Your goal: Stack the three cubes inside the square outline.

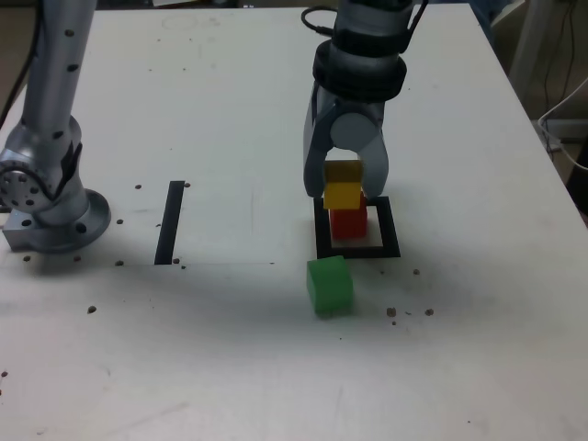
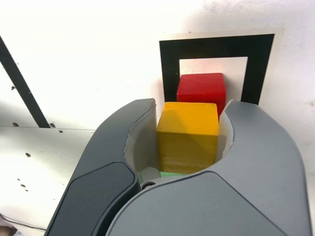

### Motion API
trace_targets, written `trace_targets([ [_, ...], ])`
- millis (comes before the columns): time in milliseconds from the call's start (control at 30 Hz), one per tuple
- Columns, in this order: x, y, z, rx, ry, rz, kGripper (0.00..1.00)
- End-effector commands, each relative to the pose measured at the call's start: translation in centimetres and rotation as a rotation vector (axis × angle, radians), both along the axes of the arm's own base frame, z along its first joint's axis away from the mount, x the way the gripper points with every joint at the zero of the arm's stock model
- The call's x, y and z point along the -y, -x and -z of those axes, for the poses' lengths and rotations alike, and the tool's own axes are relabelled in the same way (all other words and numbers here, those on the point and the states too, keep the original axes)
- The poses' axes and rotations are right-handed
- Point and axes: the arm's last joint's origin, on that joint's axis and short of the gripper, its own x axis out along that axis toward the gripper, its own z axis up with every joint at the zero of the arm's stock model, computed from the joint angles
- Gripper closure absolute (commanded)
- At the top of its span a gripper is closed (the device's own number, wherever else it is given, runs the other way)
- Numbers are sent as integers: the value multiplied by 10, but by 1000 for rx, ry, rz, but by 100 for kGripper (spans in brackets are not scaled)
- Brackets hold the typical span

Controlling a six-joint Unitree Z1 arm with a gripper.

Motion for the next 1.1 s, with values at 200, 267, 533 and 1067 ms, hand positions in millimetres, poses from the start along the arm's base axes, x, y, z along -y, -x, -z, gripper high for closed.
trace_targets([
  [200,0,1,2,-17,12,9,33],
  [267,0,0,2,-14,14,12,19],
  [533,-1,-1,1,0,7,23,1],
  [1067,-1,-2,-5,36,2,39,1],
])
